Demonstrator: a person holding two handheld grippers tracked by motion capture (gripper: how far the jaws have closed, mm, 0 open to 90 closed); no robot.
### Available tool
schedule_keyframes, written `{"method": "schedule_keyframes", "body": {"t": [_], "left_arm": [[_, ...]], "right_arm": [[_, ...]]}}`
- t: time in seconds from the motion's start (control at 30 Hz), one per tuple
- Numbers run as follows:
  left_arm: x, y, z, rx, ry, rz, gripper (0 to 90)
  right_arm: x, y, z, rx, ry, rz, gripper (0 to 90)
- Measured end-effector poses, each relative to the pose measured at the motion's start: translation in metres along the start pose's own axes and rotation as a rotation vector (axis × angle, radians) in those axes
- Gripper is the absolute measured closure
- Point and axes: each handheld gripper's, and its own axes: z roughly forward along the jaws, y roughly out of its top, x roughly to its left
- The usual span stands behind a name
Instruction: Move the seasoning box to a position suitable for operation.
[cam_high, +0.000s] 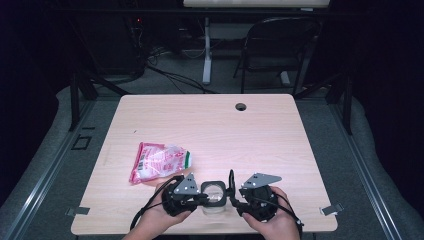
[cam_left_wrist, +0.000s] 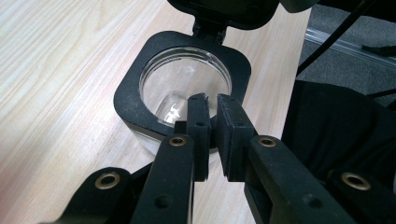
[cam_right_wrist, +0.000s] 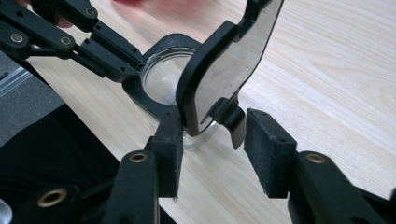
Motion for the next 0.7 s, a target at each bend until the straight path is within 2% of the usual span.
{"method": "schedule_keyframes", "body": {"t": [0.07, 0.1, 0.13, 0.17, 0.2, 0.33, 0.43, 0.53, 0.7], "left_arm": [[0.001, 0.0, 0.0, -0.003, -0.006, -0.009, 82.9], [0.0, 0.0, 0.0, -0.008, -0.012, -0.013, 81.4], [0.0, 0.0, 0.0, -0.005, -0.001, -0.002, 79.5], [-0.002, 0.0, 0.0, -0.005, 0.033, 0.014, 76.1], [-0.002, 0.0, -0.001, -0.009, 0.049, 0.018, 76.0], [0.003, -0.001, -0.008, -0.055, 0.023, -0.026, 72.6], [0.007, -0.004, -0.011, -0.045, 0.038, -0.033, 69.6], [0.01, -0.007, -0.014, -0.045, 0.047, -0.048, 68.5], [0.012, -0.012, -0.022, -0.049, 0.071, -0.065, 68.2]], "right_arm": [[0.001, 0.0, 0.002, -0.002, 0.001, -0.018, 59.4], [0.002, 0.0, 0.004, -0.005, 0.005, -0.012, 59.2], [0.003, 0.0, 0.005, 0.005, 0.003, -0.015, 58.5], [0.004, 0.0, 0.006, 0.005, -0.001, -0.021, 58.5], [0.005, 0.0, 0.008, 0.004, 0.004, -0.014, 58.9], [0.003, -0.002, 0.013, 0.017, 0.007, -0.02, 66.1], [0.0, -0.002, 0.015, 0.016, 0.039, -0.004, 69.7], [-0.003, -0.001, 0.015, 0.022, 0.026, -0.012, 72.3], [-0.015, 0.0, 0.017, -0.01, 0.022, 0.012, 76.7]]}}
